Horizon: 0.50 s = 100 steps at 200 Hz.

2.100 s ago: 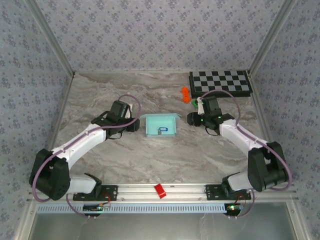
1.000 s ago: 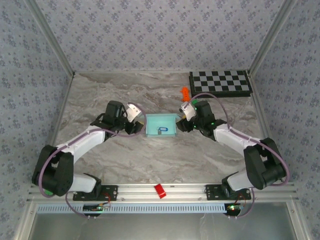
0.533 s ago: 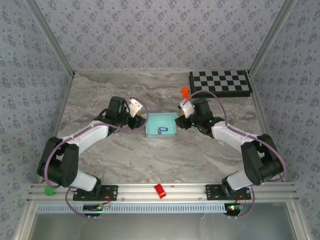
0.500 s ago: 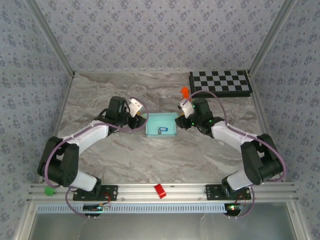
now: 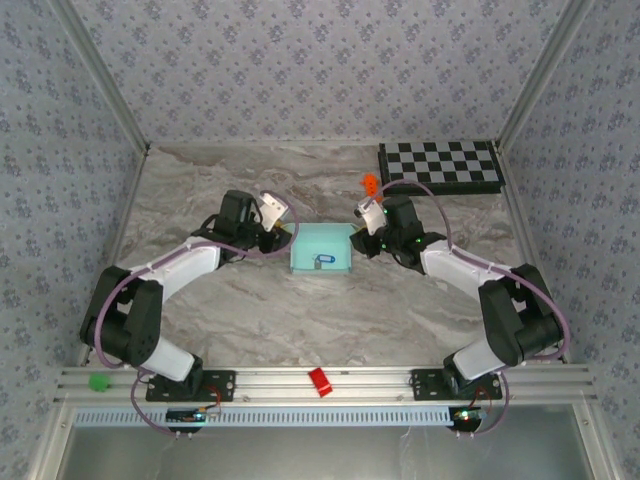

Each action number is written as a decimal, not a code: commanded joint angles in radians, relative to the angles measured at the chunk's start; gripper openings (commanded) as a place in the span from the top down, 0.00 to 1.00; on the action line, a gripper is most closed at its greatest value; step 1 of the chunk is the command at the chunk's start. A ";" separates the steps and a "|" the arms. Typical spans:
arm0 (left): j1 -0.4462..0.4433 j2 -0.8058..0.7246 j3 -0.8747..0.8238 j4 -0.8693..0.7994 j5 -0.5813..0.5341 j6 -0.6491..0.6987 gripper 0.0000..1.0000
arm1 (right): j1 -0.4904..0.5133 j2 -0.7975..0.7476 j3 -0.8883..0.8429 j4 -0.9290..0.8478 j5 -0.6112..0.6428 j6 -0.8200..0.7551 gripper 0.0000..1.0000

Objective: Fold the paper box

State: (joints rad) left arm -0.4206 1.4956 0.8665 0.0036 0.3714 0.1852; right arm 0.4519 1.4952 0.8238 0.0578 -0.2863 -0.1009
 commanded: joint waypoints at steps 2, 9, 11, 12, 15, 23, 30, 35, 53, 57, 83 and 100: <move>0.004 0.008 0.035 0.011 0.041 -0.022 0.68 | 0.006 0.008 0.029 0.010 -0.020 0.030 0.78; 0.004 0.006 0.035 0.013 0.045 -0.025 0.70 | 0.008 0.009 0.031 0.010 -0.018 0.034 0.78; 0.003 0.006 0.035 0.012 0.044 -0.027 0.70 | 0.008 0.009 0.030 0.010 -0.017 0.035 0.78; 0.003 0.007 0.035 0.013 0.044 -0.028 0.70 | 0.008 0.009 0.030 0.010 -0.016 0.036 0.78; 0.003 0.006 0.035 0.013 0.045 -0.031 0.71 | 0.008 0.008 0.031 0.011 -0.015 0.039 0.78; 0.004 0.007 0.035 0.013 0.050 -0.037 0.72 | 0.008 0.009 0.032 0.011 -0.013 0.045 0.78; 0.003 0.008 0.036 0.013 0.052 -0.043 0.73 | 0.008 0.009 0.031 0.015 -0.012 0.051 0.79; 0.002 0.007 0.037 0.013 0.053 -0.047 0.74 | 0.009 0.011 0.032 0.016 -0.010 0.055 0.79; -0.001 0.006 0.036 0.013 0.055 -0.062 0.75 | 0.016 0.010 0.031 0.020 0.013 0.070 0.80; -0.003 0.004 0.036 0.013 0.055 -0.066 0.76 | 0.018 0.011 0.031 0.022 0.021 0.073 0.80; -0.012 -0.001 0.032 0.019 0.043 -0.091 0.79 | 0.033 0.008 0.031 0.031 0.063 0.096 0.80; -0.020 -0.004 0.032 0.019 0.022 -0.115 0.79 | 0.045 0.006 0.029 0.041 0.095 0.115 0.80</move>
State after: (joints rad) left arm -0.4236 1.4956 0.8757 0.0040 0.3882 0.1146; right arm 0.4778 1.4956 0.8238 0.0715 -0.2440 -0.0322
